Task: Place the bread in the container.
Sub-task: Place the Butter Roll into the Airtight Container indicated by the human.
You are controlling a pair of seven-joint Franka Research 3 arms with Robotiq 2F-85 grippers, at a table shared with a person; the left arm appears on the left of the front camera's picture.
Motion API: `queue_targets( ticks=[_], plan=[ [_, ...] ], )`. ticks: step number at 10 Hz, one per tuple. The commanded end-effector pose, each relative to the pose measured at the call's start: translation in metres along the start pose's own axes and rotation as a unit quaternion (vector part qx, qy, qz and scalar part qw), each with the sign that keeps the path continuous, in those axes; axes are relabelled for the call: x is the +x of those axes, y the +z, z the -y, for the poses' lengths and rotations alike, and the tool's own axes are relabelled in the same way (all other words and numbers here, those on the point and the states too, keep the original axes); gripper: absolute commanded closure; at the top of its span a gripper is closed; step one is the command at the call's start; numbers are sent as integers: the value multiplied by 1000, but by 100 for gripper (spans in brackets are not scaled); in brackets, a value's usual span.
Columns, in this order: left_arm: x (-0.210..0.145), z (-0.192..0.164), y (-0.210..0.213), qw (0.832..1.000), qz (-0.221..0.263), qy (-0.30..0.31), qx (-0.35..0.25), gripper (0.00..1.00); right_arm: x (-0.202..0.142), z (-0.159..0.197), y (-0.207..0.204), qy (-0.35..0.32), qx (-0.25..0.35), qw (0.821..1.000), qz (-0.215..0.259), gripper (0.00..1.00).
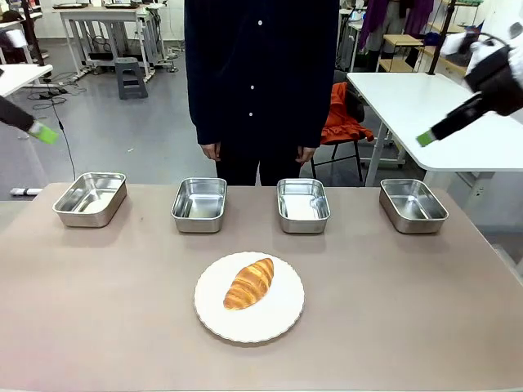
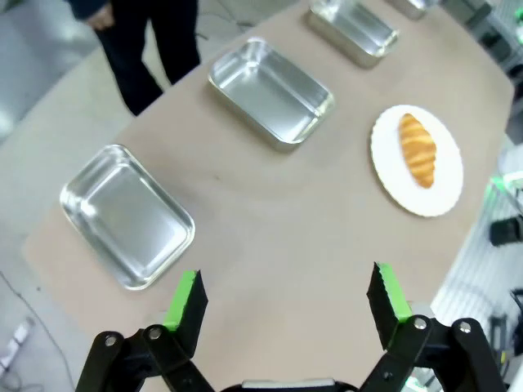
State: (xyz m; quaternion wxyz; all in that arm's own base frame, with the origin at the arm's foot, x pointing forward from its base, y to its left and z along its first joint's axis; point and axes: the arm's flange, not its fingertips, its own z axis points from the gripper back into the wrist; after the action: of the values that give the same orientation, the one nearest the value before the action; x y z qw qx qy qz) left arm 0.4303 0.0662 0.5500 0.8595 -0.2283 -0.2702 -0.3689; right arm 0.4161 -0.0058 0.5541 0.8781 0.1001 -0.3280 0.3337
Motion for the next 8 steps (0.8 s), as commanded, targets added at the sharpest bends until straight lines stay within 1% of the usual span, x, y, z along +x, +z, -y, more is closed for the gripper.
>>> queue_targets(
  ticks=[1, 2, 3, 6, 7, 8],
  plan=[
    [-16, -15, 4, 999, 24, -30, -36, 0, -11, 11, 3, 25, 44, 998, 25, 0],
    [-20, -13, 5, 997, 63, -47, -10, 0, -16, 10, 7, 59, 58, 996, 12, 0],
    [-14, -7, 11, 1000, 14, -15, -17, 0, -10, 8, 8, 8, 15, 1000, 9, 0],
    [-14, -7, 11, 1000, 14, -15, -17, 0, -10, 8, 8, 8, 15, 1000, 9, 0],
    [-19, -10, 10, 1000, 14, -23, -13, 0, -14, 8, 9, 22, 23, 999, 1, 0],
    [-30, -17, 35, 999, 47, -12, -1, 0, -20, 28, 35, 14, 41, 999, 27, 0]
  ],
)
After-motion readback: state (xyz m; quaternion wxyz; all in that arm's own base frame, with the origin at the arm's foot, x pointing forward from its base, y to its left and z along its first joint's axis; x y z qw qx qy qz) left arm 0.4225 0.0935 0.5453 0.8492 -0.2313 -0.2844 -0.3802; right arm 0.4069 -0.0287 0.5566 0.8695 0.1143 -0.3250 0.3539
